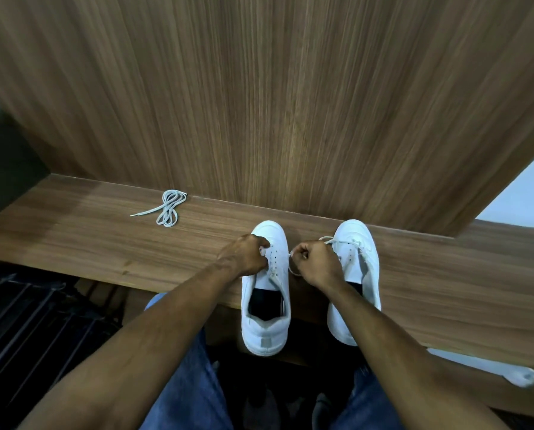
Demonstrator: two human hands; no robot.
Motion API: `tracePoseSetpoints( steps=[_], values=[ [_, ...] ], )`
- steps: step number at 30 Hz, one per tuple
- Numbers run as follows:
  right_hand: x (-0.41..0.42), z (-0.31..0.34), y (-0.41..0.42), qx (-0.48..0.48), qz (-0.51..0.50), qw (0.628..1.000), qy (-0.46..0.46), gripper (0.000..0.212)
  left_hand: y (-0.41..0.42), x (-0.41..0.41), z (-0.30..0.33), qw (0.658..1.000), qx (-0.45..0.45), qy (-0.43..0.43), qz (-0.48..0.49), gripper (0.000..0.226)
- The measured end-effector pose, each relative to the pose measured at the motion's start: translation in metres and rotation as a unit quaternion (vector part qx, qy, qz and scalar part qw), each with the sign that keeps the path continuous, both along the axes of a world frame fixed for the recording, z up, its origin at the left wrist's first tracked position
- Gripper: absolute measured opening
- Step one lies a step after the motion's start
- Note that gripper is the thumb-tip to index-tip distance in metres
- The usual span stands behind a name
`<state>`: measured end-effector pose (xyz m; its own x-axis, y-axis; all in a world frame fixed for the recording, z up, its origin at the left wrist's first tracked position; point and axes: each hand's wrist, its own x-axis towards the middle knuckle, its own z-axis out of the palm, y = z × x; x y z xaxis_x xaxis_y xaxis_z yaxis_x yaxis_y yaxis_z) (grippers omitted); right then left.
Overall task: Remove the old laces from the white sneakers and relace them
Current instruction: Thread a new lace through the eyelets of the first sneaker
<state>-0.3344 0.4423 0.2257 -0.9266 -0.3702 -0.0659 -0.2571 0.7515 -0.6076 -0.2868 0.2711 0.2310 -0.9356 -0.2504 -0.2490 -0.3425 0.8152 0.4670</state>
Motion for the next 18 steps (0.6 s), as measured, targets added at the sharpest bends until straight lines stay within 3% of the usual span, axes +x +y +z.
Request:
tracePoseSetpoints(
  steps=[6,13,18],
  values=[
    [-0.005,-0.003,-0.013,0.0,-0.019,1.0,0.005,0.019,0.006,-0.007,-0.007,0.996,0.04,0.034,0.079,0.02],
    [-0.01,-0.011,-0.016,0.047,0.032,0.997,0.043,0.021,0.004,-0.009,-0.018,0.991,0.084,0.05,0.085,0.025],
    [-0.017,-0.009,-0.018,0.106,0.078,0.986,0.1,0.023,0.0,-0.017,-0.036,0.987,0.115,0.062,0.095,0.016]
  ],
)
